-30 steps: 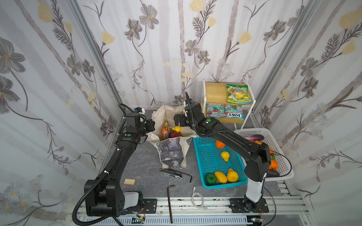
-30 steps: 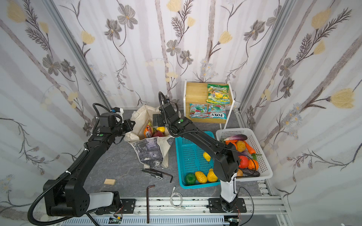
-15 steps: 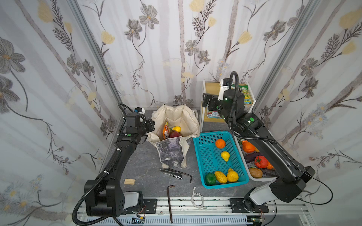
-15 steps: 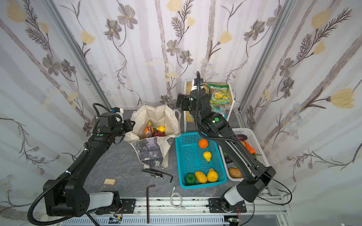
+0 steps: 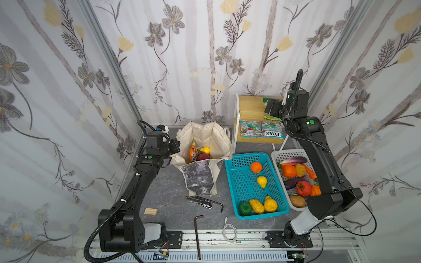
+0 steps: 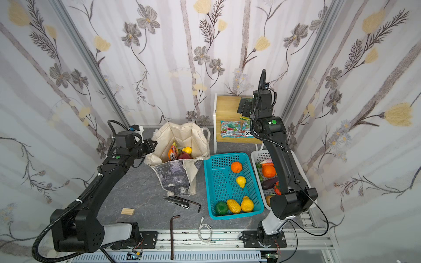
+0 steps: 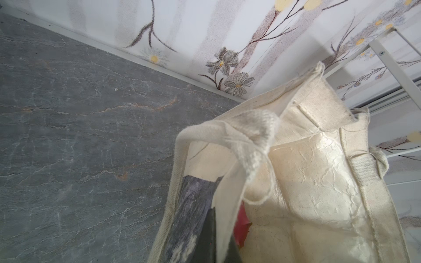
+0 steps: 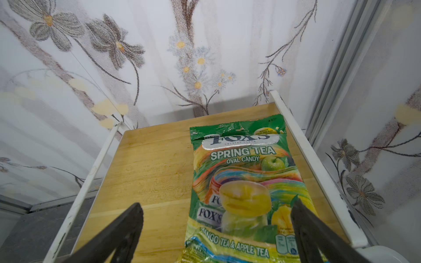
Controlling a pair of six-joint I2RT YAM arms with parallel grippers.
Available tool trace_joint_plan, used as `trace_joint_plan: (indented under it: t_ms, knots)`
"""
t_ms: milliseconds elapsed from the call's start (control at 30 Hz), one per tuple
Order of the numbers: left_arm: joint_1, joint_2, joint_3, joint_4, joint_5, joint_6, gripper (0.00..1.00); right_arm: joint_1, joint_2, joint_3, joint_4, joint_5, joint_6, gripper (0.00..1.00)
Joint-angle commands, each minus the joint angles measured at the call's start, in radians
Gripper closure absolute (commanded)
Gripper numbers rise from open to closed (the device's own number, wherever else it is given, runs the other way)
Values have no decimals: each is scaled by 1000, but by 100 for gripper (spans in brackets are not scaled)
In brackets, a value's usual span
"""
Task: Place the food into the grocery bag and tie it
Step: 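Move the right gripper to the shelf above the green Spring Tea candy bag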
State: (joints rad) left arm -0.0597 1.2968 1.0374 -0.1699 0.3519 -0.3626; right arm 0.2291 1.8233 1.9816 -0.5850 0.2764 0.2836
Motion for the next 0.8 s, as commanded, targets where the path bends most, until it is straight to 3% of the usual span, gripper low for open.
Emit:
trace_joint_plan:
  t_ms: [0,167,767]
  knots:
    - [1,-8,1,26,-8,8,100,-16,50,50,-61,31,-41,0]
    - [0,-7,1,26,-10,8,100,-18,85,60,-69,71,-57,0]
    - [0,-4,0,26,-13,10,100,42,140,163,-54,-84,-30,0]
